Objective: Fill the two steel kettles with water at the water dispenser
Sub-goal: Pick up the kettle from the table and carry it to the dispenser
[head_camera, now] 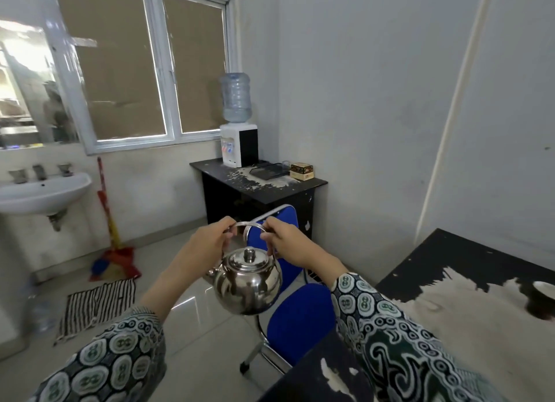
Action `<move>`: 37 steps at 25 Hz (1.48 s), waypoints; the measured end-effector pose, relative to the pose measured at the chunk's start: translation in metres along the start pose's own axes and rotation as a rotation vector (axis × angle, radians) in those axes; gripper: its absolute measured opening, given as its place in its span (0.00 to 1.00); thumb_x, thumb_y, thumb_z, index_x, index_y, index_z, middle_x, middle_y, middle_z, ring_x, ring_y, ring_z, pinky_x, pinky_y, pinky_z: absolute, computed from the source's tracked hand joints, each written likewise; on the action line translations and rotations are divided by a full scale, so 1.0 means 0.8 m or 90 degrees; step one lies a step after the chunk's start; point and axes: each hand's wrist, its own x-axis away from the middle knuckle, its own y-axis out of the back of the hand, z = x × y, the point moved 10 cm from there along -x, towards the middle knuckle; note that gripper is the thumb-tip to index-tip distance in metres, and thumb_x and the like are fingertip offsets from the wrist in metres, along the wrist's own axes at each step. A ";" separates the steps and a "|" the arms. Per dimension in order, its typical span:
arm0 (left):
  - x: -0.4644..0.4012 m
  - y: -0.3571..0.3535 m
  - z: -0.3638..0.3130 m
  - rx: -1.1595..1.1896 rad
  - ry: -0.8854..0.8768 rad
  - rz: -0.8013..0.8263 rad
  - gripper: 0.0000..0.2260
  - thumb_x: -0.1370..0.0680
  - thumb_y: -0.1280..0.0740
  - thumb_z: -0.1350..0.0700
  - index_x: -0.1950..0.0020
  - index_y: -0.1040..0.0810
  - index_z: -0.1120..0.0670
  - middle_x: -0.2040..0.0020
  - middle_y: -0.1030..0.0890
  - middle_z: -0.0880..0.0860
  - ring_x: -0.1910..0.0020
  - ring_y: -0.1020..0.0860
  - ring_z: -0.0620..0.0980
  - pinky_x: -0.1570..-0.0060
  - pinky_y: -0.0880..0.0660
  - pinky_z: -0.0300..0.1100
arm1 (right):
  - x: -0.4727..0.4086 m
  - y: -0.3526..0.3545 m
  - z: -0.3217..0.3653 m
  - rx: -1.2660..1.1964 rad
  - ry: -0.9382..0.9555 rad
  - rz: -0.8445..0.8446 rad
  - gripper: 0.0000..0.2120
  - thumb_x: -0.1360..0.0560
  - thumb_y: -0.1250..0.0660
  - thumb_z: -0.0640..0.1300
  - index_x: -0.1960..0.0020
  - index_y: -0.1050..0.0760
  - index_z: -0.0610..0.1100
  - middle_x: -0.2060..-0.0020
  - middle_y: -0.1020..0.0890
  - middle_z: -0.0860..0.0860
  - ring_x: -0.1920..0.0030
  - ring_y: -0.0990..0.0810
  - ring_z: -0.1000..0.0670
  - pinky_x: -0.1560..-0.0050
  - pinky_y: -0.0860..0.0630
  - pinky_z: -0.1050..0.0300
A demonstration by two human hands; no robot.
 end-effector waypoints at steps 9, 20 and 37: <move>-0.149 0.038 0.176 0.065 -0.045 0.080 0.13 0.22 0.42 0.61 0.60 0.30 0.43 0.68 0.24 0.52 0.69 0.26 0.49 0.63 0.26 0.47 | -0.216 -0.045 0.000 -0.010 -0.052 -0.067 0.08 0.20 0.45 0.42 0.49 0.32 0.38 0.63 0.25 0.46 0.64 0.25 0.53 0.52 0.24 0.45; -0.350 0.029 0.378 0.059 -0.014 0.122 0.10 0.21 0.43 0.59 0.56 0.30 0.45 0.67 0.25 0.48 0.68 0.27 0.44 0.68 0.34 0.36 | -0.493 -0.082 -0.075 0.012 -0.092 -0.075 0.05 0.21 0.43 0.42 0.53 0.31 0.42 0.63 0.24 0.50 0.62 0.23 0.53 0.52 0.22 0.48; -0.835 -0.016 0.703 0.060 -0.009 0.107 0.09 0.21 0.43 0.61 0.55 0.28 0.47 0.67 0.26 0.46 0.68 0.28 0.42 0.69 0.34 0.34 | -1.049 -0.039 -0.248 0.031 -0.063 -0.058 0.06 0.21 0.43 0.41 0.57 0.32 0.43 0.64 0.24 0.51 0.63 0.23 0.54 0.62 0.27 0.63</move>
